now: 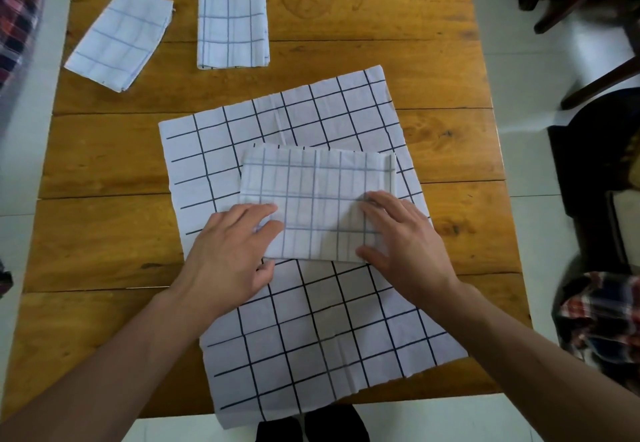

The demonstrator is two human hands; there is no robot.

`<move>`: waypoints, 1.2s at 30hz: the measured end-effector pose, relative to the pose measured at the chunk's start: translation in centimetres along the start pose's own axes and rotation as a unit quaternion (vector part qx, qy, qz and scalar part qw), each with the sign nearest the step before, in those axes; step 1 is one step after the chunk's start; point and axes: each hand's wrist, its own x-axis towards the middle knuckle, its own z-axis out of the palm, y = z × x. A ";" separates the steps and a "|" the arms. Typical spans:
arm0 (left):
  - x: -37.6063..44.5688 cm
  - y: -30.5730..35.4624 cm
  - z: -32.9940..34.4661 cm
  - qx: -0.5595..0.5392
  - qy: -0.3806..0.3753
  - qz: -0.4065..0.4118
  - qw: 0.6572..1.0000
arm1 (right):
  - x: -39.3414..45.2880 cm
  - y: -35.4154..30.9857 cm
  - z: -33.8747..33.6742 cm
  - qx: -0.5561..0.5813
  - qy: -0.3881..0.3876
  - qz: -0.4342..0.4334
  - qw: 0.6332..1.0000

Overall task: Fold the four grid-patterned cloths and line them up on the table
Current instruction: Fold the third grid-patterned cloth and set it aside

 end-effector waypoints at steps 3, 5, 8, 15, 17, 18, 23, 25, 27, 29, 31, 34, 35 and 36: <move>0.8 0.3 -0.4 0.031 -0.008 0.003 0.999 | 0.1 -0.1 -0.2 -0.009 -0.001 -0.003 1.000; 1.2 0.8 -0.6 0.056 -0.015 0.004 0.998 | 0.1 -0.1 -0.3 -0.012 -0.008 0.001 1.000; 1.2 1.5 -0.5 0.074 -0.020 -0.007 0.997 | 0.1 -0.2 -0.3 -0.009 -0.008 0.005 1.000; 1.2 1.2 -0.4 0.037 0.036 -0.007 0.999 | 0.1 -0.2 -0.1 -0.007 -0.007 0.011 1.000; 1.0 0.4 -0.4 0.026 0.061 0.005 0.998 | 0.1 -0.1 -0.1 -0.008 -0.010 0.008 1.000; 0.8 0.0 -0.4 0.022 0.073 0.010 0.997 | 0.2 0.0 -0.1 -0.007 -0.013 0.005 1.000; -0.6 -0.4 -1.0 -0.018 0.131 0.042 0.990 | 0.6 -0.3 -0.7 0.023 0.000 0.008 1.000; -1.1 0.2 -1.9 -0.028 0.156 0.033 0.987 | 0.4 -1.4 -1.1 0.042 0.023 -0.007 0.999; -1.7 0.9 -3.1 -0.030 0.184 0.008 0.982 | -0.1 -3.1 -1.6 0.057 0.028 -0.028 0.998; -2.3 1.8 -4.1 -0.032 0.197 -0.016 0.980 | -0.7 -4.8 -2.0 0.046 0.017 -0.048 0.998; -3.0 2.9 -5.0 -0.036 0.190 -0.022 0.981 | -1.4 -6.7 -2.1 0.028 0.016 -0.063 0.997; -4.1 4.8 -5.8 -0.049 0.165 -0.011 0.985 | -2.2 -9.0 -1.2 0.022 0.084 -0.077 0.993; -4.5 5.4 -5.8 -0.058 0.165 -0.006 0.985 | -2.4 -9.6 -0.8 0.019 0.111 -0.078 0.991; -4.8 5.8 -5.7 -0.069 0.169 0.001 0.983 | -2.6 -10.0 -0.3 0.016 0.131 -0.078 0.988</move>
